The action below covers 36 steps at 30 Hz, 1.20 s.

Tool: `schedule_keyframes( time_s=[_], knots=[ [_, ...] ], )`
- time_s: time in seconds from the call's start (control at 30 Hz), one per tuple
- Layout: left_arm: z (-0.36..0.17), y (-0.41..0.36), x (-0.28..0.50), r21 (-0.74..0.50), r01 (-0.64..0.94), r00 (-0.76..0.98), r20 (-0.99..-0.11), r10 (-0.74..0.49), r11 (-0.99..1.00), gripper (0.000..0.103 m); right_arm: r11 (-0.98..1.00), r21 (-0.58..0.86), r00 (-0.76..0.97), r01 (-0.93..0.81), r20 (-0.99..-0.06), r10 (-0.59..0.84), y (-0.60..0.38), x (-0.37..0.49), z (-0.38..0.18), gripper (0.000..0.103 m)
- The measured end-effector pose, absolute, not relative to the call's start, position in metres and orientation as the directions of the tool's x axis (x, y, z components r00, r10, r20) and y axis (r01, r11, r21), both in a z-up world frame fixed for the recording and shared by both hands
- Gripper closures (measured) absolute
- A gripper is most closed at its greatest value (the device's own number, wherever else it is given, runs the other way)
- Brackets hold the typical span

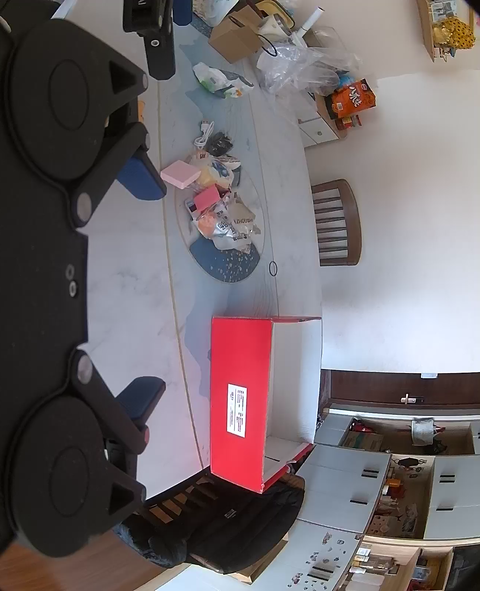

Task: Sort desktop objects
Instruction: 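Move both tools toward the yellow squishy toy and white-blue snack bag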

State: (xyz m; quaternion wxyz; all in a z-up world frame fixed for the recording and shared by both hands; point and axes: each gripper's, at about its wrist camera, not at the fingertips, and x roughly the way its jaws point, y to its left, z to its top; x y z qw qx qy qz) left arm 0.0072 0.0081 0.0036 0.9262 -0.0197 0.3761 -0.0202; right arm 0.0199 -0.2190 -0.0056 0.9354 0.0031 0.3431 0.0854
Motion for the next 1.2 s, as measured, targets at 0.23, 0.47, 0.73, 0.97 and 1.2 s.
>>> schedule_keyframes(
  time_s=[0.23, 0.47, 0.73, 0.97, 1.2],
  knots=[
    [0.005, 0.01, 0.009, -0.033, 0.015, 0.724, -0.689, -0.033, 0.999, 0.0, 0.982, 0.063, 0.746, -0.176, -0.643, 0.175, -0.213, 0.023, -0.006, 0.001],
    [0.004, 0.018, 0.015, -0.032, 0.005, 0.723, -0.691, -0.026, 0.999, 0.0, 0.973, 0.063, 0.744, -0.221, -0.635, 0.21, -0.204, 0.027, -0.005, 0.002],
    [0.002, 0.033, 0.023, -0.062, -0.019, 0.724, -0.689, -0.029, 0.998, 0.0, 0.954, 0.074, 0.732, -0.292, -0.625, 0.272, -0.189, 0.031, -0.003, 0.002],
    [-0.001, 0.046, 0.031, -0.06, -0.019, 0.726, -0.687, -0.027, 0.998, 0.0, 0.933, 0.071, 0.715, -0.353, -0.623, 0.318, -0.169, 0.034, -0.002, 0.002],
    [-0.006, 0.061, 0.042, -0.051, -0.002, 0.724, -0.689, -0.034, 0.999, 0.0, 0.917, 0.074, 0.688, -0.391, -0.639, 0.344, -0.149, 0.039, -0.006, 0.002]
  ],
)
